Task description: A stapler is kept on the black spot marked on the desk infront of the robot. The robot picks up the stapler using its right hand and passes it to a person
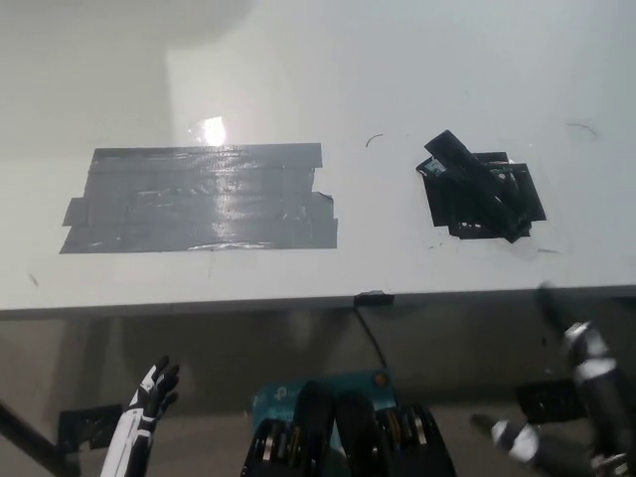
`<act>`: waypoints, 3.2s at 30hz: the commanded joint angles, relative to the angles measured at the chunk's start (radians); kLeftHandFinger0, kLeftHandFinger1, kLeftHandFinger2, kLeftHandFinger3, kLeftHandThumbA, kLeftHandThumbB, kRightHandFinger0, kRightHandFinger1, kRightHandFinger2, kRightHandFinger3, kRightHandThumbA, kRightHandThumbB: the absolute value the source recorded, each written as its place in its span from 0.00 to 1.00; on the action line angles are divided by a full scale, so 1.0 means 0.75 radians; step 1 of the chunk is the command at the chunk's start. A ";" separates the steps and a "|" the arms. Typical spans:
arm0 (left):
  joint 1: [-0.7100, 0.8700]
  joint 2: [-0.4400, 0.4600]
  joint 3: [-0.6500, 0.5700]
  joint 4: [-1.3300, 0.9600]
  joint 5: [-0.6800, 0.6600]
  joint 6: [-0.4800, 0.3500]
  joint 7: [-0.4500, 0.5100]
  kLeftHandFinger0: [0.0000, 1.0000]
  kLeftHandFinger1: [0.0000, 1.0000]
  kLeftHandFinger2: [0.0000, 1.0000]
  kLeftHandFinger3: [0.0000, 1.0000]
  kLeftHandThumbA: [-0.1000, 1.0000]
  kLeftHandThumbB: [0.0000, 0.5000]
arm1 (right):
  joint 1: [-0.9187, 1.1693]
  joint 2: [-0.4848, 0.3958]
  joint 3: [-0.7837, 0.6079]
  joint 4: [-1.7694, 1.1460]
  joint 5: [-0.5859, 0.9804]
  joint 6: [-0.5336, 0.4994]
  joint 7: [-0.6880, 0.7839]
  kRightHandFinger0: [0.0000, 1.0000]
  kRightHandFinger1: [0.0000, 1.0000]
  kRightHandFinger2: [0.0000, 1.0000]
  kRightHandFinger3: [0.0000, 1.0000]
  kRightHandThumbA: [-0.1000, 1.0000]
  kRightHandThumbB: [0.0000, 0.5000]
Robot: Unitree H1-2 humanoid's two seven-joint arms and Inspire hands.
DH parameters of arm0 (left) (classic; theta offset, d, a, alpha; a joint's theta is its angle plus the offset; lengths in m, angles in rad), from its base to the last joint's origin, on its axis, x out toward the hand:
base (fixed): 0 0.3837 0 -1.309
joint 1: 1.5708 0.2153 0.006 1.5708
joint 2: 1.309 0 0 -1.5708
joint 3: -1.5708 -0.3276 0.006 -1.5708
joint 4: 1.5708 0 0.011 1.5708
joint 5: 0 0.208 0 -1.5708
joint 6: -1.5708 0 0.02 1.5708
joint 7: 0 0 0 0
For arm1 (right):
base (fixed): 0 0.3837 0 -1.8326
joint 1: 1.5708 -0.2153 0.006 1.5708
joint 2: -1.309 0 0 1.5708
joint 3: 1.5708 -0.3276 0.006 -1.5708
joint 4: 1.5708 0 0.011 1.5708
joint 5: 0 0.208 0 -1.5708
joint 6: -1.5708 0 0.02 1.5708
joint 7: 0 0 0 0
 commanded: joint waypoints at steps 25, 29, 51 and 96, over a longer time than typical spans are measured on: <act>0.000 0.000 0.000 -0.001 0.004 -0.097 -0.007 1.00 1.00 1.00 1.00 1.00 1.00 | -1.123 -0.133 0.045 0.841 -0.135 0.587 0.058 1.00 1.00 1.00 1.00 1.00 0.52; 0.004 -0.007 -0.001 -0.015 0.004 -0.083 -0.005 1.00 1.00 1.00 1.00 1.00 1.00 | -1.163 -0.113 0.073 0.942 -0.143 0.548 0.038 1.00 1.00 1.00 1.00 1.00 0.56; 0.015 -0.011 -0.001 -0.031 -0.027 -0.052 -0.024 1.00 1.00 1.00 1.00 1.00 1.00 | -1.367 -0.118 0.189 1.343 -0.265 0.486 0.010 1.00 1.00 1.00 1.00 1.00 0.59; 0.003 -0.005 -0.004 -0.024 -0.004 -0.064 -0.019 1.00 1.00 1.00 1.00 1.00 1.00 | -1.533 -0.056 0.223 1.738 -0.282 0.380 -0.007 1.00 1.00 1.00 1.00 1.00 0.56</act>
